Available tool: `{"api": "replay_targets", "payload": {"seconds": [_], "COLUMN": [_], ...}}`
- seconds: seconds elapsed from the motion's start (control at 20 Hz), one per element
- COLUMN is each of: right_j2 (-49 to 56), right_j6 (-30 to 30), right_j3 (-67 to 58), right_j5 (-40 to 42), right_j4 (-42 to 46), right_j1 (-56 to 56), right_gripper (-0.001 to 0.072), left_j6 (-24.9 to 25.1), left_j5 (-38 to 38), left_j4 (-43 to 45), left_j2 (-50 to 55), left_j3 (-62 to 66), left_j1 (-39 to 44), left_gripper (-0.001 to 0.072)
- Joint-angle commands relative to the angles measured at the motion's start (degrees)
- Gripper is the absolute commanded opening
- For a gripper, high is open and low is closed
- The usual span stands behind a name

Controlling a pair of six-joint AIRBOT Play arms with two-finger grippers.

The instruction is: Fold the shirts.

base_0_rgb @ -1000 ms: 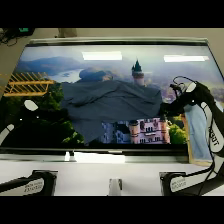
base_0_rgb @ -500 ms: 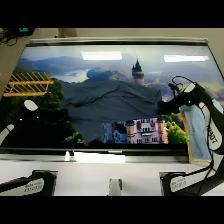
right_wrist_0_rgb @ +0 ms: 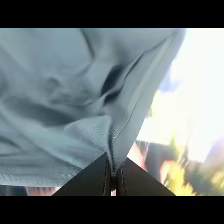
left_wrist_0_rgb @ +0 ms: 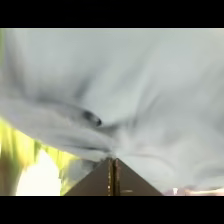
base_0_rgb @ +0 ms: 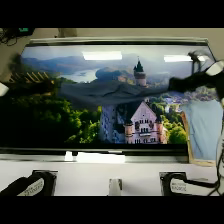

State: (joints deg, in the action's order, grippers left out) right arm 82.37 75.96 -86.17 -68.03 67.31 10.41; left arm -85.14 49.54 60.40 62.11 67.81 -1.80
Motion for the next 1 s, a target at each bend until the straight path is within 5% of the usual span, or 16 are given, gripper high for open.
{"api": "replay_targets", "payload": {"seconds": [0.0, 0.25, 0.5, 0.65, 0.8, 0.95], "right_j2": [-12.94, -35.04, -42.34, -38.1, -31.5, -22.99], "right_j6": [7.19, 10.25, 15.12, 14.1, 16.31, 17.05], "right_j3": [-11.37, -20.96, -20.94, -20.94, -20.94, -20.94], "right_j5": [8.55, 12.98, -3.23, -6.29, -1.01, -0.28], "right_j4": [3.8, 11.19, 17.92, 16.61, 4.59, -24.22], "right_j1": [0.02, 0.02, 0.02, 0.02, 0.02, -0.02], "right_gripper": [0.0022, 0.0022, 0.0023, 0.0023, 0.0022, 0.0022], "left_j6": [0.48, -1.81, -1.92, -1.95, -2.16, -3.06], "left_j5": [-10.4, -15.47, 5.38, 9.14, 9.01, 9.09], "left_j4": [0.0, -0.02, 2.8, 5.62, 7.41, 8.92], "left_j2": [-10.36, -18.16, -20.94, -20.26, -19.71, -19.61], "left_j3": [19.54, 46.27, 44.78, 36.39, 27.3, 19.89], "left_j1": [-0.02, 0.04, 0.02, 0.02, -0.02, -0.02], "left_gripper": [0.0026, 0.0026, 0.0027, 0.0027, 0.0027, 0.0027]}}
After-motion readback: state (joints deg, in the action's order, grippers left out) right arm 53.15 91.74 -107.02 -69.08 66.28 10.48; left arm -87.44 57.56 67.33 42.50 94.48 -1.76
